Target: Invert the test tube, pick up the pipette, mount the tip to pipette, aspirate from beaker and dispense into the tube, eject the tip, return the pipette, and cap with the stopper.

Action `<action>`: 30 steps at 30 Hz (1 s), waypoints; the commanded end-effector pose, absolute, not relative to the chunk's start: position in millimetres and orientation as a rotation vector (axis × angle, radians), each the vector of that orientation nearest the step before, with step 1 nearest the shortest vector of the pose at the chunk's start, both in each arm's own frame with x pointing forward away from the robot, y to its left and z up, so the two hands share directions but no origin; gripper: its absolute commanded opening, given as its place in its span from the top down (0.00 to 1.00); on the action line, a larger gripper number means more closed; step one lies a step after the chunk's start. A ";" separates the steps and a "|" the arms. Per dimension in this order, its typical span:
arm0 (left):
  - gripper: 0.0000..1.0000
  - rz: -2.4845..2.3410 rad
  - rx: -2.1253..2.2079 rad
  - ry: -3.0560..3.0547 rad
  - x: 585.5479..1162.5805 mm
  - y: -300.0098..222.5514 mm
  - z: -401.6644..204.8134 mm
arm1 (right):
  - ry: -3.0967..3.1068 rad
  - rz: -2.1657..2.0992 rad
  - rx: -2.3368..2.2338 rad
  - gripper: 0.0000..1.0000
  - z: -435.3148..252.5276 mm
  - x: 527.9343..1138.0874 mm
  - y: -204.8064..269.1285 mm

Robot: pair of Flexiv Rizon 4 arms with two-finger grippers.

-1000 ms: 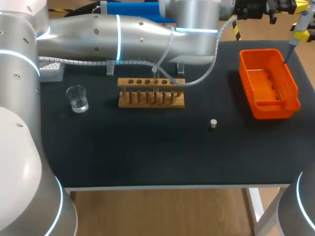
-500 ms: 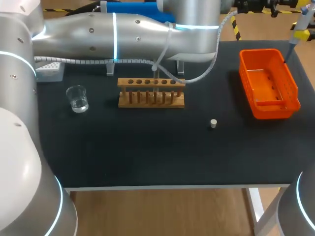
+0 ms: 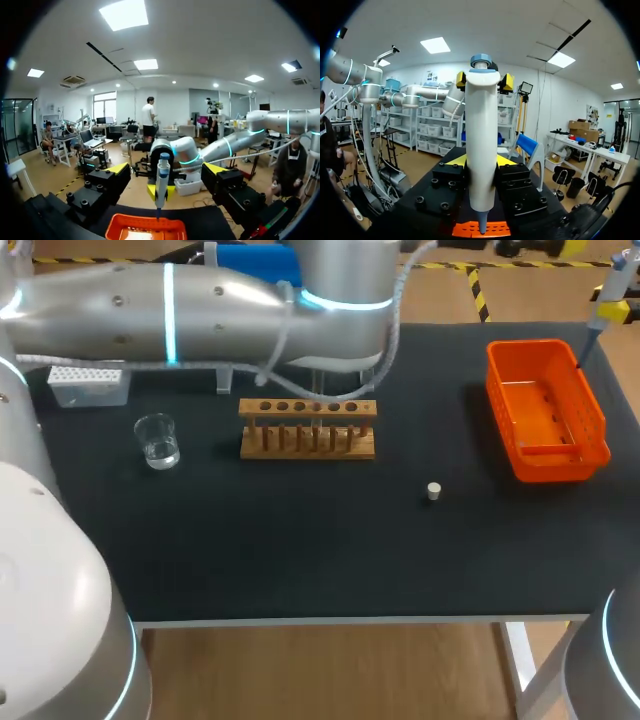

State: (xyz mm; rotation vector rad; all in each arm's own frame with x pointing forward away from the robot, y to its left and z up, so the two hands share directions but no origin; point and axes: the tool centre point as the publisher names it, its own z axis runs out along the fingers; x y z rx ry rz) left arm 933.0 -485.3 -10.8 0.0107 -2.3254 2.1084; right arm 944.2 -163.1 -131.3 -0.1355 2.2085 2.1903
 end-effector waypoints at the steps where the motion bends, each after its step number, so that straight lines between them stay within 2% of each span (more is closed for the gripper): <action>1: 0.00 2.098 0.049 -2.317 920.8 -409.1 -15.4 | 2.213 2.187 -0.137 1.00 -130.5 944.3 -163.7; 16: 0.00 2.229 0.009 -2.301 887.4 -293.0 -64.9 | 2.213 2.187 -0.137 1.00 -130.5 944.3 -163.7; 30: 0.00 2.259 -0.055 -2.292 883.6 -226.4 -92.3 | 2.213 2.187 -0.137 1.00 -130.5 944.3 -163.7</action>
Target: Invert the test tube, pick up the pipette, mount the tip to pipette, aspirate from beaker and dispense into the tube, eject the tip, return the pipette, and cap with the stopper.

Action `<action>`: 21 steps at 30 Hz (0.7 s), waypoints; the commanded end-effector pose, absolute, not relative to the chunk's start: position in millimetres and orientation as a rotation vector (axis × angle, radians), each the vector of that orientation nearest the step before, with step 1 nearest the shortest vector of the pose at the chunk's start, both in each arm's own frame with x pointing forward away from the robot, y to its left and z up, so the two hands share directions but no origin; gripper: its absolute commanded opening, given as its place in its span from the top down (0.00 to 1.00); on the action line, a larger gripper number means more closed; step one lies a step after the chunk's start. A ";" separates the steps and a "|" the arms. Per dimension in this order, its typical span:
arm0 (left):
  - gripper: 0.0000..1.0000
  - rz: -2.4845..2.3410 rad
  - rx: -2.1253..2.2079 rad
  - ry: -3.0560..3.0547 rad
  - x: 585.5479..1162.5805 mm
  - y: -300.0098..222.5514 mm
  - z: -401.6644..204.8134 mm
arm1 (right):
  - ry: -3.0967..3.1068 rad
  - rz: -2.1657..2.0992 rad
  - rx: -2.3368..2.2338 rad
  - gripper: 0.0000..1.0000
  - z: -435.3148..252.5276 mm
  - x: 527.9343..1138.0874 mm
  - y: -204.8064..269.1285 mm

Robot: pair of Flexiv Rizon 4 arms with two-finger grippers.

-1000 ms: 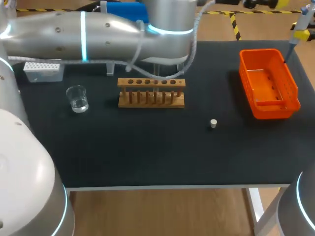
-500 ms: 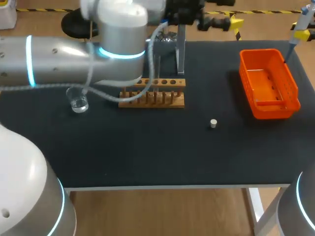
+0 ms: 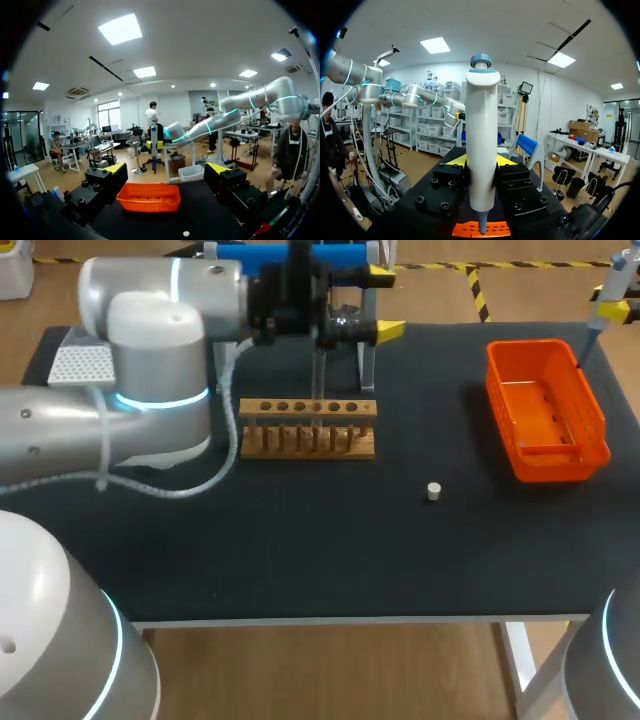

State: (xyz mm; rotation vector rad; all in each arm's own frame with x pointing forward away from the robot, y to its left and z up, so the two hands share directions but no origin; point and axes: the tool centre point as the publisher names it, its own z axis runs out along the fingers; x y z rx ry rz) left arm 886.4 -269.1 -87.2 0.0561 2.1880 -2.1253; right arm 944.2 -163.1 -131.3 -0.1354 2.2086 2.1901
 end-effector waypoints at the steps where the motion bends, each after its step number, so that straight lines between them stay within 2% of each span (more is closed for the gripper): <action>1: 0.00 -2.153 0.039 2.187 882.6 -224.4 -93.8 | 2.213 2.187 -0.137 1.00 -130.5 944.3 -163.7; 21: 0.00 -2.132 -0.037 2.247 873.1 -216.7 -104.0 | 2.213 2.187 -0.137 1.00 -130.5 944.3 -163.7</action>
